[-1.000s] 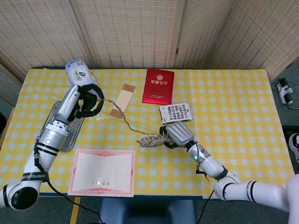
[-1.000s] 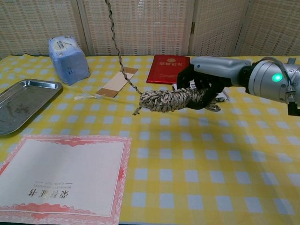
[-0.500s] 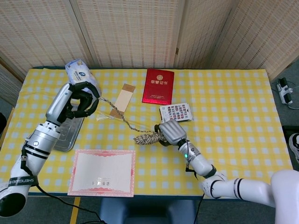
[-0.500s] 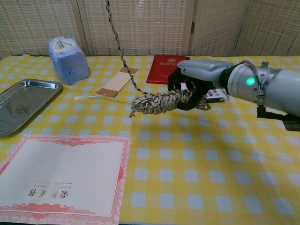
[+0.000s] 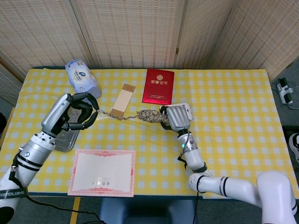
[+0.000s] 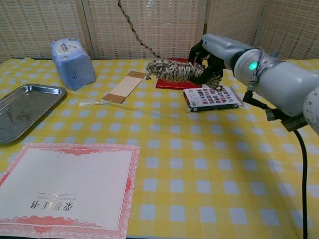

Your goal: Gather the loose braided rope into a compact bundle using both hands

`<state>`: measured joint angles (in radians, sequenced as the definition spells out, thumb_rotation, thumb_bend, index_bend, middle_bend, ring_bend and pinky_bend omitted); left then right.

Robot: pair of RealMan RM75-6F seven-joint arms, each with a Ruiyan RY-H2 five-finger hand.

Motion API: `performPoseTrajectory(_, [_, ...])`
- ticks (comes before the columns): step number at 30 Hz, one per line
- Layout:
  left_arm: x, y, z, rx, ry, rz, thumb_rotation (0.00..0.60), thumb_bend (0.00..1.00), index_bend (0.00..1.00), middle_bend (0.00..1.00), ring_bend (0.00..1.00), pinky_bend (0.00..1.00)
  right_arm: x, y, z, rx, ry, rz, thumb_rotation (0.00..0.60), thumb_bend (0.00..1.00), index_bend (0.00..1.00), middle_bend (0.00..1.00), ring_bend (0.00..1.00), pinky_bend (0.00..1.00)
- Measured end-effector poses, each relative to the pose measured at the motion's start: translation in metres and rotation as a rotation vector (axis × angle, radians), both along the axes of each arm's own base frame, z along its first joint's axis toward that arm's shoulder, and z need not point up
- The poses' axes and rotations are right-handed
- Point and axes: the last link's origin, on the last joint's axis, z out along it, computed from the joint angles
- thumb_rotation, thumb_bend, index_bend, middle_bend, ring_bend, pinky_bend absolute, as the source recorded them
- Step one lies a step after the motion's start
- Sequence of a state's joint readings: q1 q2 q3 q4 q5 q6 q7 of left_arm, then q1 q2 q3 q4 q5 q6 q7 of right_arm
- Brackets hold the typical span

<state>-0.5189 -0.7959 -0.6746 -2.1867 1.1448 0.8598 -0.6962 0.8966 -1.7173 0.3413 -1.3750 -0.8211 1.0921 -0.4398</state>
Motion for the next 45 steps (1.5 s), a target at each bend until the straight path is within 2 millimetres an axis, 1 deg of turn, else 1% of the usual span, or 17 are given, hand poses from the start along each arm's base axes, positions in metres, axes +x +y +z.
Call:
performPoseTrajectory(4, [-0.009,-0.005,-0.011,-0.069,0.015,-0.014,0.6,0.59,0.67,0.92,0.83,0.86,0.004,-0.005,0.007,-0.063,-0.115,-0.009,0.6,0.75,0.78,0.67,0.74,0.68])
performPoseTrajectory(7, [-0.02,-0.006,-0.023,-0.122,0.041,-0.009,0.6,0.59,0.67,0.92,0.83,0.86,0.009,-0.008,0.012,-0.116,-0.21,0.001,0.6,0.75,0.78,0.67,0.74,0.68])
performPoseTrajectory(15, [-0.045,-0.007,-0.058,-0.245,0.182,0.0,0.6,0.59,0.67,0.92,0.83,0.86,0.022,-0.011,0.024,-0.215,-0.472,0.061,0.6,0.75,0.79,0.67,0.74,0.68])
performPoseTrajectory(23, [-0.054,-0.007,-0.1,-0.409,0.302,-0.002,0.6,0.6,0.67,0.92,0.83,0.86,0.035,-0.007,0.025,-0.226,-0.697,0.133,0.6,0.75,0.8,0.67,0.75,0.68])
performPoseTrajectory(26, [-0.054,-0.007,-0.11,-0.451,0.327,-0.002,0.6,0.6,0.67,0.92,0.83,0.86,0.04,-0.007,0.025,-0.235,-0.764,0.158,0.6,0.75,0.81,0.68,0.75,0.69])
performPoseTrajectory(29, [-0.052,-0.004,-0.112,-0.464,0.321,0.004,0.6,0.6,0.67,0.92,0.83,0.86,0.041,-0.007,0.026,-0.249,-0.764,0.18,0.6,0.75,0.81,0.68,0.75,0.69])
performPoseTrajectory(33, [-0.049,-0.001,-0.102,-0.442,0.293,0.013,0.6,0.6,0.67,0.92,0.83,0.86,0.039,-0.01,0.026,-0.275,-0.709,0.207,0.6,0.75,0.81,0.68,0.75,0.69])
performPoseTrajectory(35, [-0.05,0.0,-0.099,-0.442,0.311,0.013,0.6,0.6,0.67,0.92,0.83,0.86,0.037,-0.012,0.027,-0.296,-0.713,0.211,0.6,0.75,0.81,0.68,0.75,0.69])
performPoseTrajectory(37, [-0.051,-0.001,-0.102,-0.462,0.34,0.011,0.6,0.6,0.67,0.92,0.83,0.86,0.038,-0.012,0.027,-0.295,-0.747,0.213,0.6,0.75,0.81,0.68,0.75,0.69])
performPoseTrajectory(40, [-0.055,-0.002,-0.111,-0.508,0.409,0.007,0.6,0.6,0.67,0.92,0.83,0.86,0.042,-0.01,0.025,-0.258,-0.821,0.219,0.6,0.75,0.81,0.68,0.75,0.69])
performPoseTrajectory(45, [-0.064,0.011,-0.124,-0.528,0.476,0.03,0.6,0.6,0.67,0.92,0.83,0.86,0.048,-0.002,0.027,-0.155,-0.948,0.235,0.6,0.75,0.81,0.68,0.75,0.69])
